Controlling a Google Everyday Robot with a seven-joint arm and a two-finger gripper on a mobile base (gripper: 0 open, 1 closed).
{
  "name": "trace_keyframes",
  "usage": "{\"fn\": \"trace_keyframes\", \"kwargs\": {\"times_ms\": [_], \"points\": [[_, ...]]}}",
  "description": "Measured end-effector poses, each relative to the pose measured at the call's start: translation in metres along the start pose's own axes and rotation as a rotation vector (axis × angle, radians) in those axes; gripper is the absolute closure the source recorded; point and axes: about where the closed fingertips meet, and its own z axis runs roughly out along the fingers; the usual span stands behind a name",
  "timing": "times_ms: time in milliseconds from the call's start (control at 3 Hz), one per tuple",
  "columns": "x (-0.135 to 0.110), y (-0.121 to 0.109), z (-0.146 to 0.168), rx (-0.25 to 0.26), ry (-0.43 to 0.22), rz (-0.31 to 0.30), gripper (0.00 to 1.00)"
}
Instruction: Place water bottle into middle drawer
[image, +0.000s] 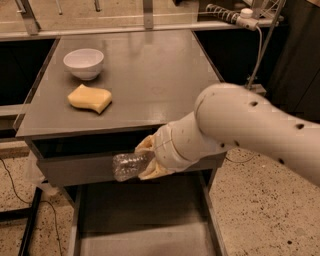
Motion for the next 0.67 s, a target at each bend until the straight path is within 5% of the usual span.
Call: {"fn": "trace_keyframes", "kwargs": {"times_ms": [333,667], "points": [[0.040,0.051,0.062,-0.075,-0.051,0.082,1.00],[0.083,0.088,0.100,-0.090,-0.064,0.110,1.00]]}}
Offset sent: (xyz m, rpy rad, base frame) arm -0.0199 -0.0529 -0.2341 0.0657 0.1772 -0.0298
